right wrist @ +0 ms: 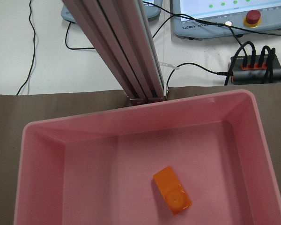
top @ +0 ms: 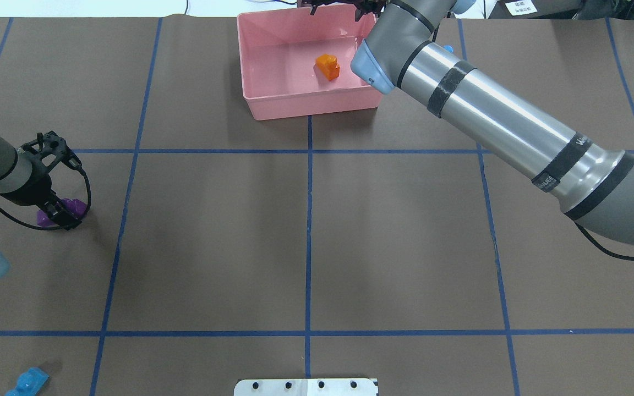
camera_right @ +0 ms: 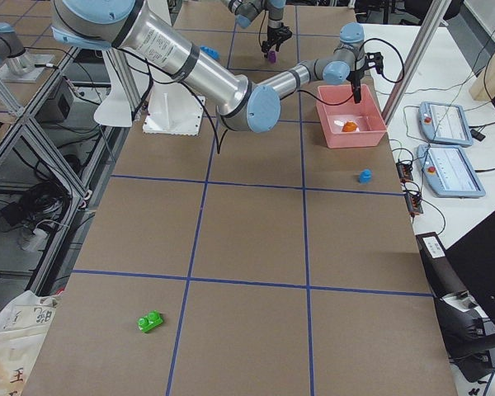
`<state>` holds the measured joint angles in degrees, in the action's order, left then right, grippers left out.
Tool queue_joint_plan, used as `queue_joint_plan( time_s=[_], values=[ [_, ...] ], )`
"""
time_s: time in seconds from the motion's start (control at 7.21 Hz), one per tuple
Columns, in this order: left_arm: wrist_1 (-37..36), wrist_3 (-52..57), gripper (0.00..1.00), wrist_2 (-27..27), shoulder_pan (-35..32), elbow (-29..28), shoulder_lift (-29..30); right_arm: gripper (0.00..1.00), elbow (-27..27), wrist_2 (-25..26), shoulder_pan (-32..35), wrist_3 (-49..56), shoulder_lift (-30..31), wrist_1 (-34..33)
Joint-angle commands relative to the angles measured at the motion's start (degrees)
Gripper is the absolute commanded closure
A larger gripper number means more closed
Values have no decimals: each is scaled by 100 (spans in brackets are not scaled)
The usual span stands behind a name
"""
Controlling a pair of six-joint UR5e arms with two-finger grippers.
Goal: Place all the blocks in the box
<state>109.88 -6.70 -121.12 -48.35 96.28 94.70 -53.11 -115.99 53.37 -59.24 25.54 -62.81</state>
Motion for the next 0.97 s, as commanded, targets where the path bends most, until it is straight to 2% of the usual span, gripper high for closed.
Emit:
queue_joint_plan(
  time_s=[0.0, 0.14, 0.28, 0.42, 0.69, 0.83],
  values=[
    [279, -33, 30, 9, 1, -206, 14, 1, -706, -283, 269, 376, 222, -1167],
    [279, -51, 75, 9, 1, -171, 5, 1, -927, -362, 488, 831, 336, -1616],
    [271, -103, 100, -69, -25, -110, -30, 1, -1173, -485, 690, 1305, 546, -1899],
    [244, -530, 100, -87, -34, 39, -91, 1, -1262, -564, 910, 1588, 748, -1937],
    [-35, -1358, 100, -350, -34, 416, -48, 1, -1280, -609, 1358, 2841, 1231, -1885],
    [-446, -1387, 100, -551, -25, 670, 48, 1, -1272, -583, 1413, 3074, 1355, -1858]
  ],
)
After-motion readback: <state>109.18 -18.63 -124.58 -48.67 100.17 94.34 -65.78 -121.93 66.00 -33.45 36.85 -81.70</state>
